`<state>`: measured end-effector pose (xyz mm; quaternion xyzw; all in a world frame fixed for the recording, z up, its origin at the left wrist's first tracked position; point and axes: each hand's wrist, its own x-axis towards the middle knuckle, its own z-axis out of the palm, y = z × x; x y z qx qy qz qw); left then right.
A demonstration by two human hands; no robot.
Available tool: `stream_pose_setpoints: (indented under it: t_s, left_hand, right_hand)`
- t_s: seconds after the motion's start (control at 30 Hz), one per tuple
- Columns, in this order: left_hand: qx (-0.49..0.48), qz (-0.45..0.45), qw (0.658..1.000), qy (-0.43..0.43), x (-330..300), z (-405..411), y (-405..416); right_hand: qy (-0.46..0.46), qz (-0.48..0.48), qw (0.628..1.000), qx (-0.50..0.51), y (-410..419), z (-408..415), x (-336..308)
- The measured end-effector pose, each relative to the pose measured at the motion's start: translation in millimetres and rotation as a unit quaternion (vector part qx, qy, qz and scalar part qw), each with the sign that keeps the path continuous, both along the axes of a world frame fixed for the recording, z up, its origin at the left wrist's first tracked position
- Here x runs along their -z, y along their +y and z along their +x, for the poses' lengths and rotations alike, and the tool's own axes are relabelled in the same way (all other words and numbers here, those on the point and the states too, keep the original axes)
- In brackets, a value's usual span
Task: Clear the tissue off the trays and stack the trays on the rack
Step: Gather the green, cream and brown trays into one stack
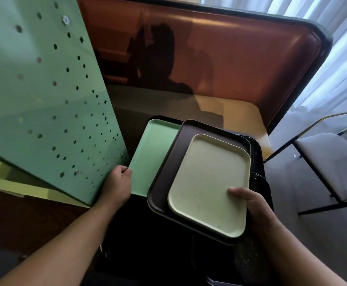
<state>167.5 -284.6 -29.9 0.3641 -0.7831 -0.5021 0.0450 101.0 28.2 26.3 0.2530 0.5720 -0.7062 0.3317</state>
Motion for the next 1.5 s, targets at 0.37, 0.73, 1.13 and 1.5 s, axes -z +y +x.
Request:
stream_pose_setpoints:
  t_s: [0.37, 0.73, 1.13, 1.5]
  left_hand:
    - [0.112, 0.048, 0.988, 0.090, -43, 10, 19]
    - [0.149, 0.340, 0.928, -0.003, -65, -6, 41]
    - [0.286, 0.428, 0.853, -0.088, -86, -25, 93]
    - [0.295, 0.269, 0.916, 0.031, -50, -54, 152]
  right_hand:
    - [0.012, -0.074, 0.997, 0.007, 6, 18, -10]
    - [0.057, -0.083, 0.994, 0.037, 25, 29, -7]
    - [0.144, -0.018, 0.985, 0.093, 82, 26, -10]
    - [0.256, 0.092, 0.962, -0.013, 128, 15, 3]
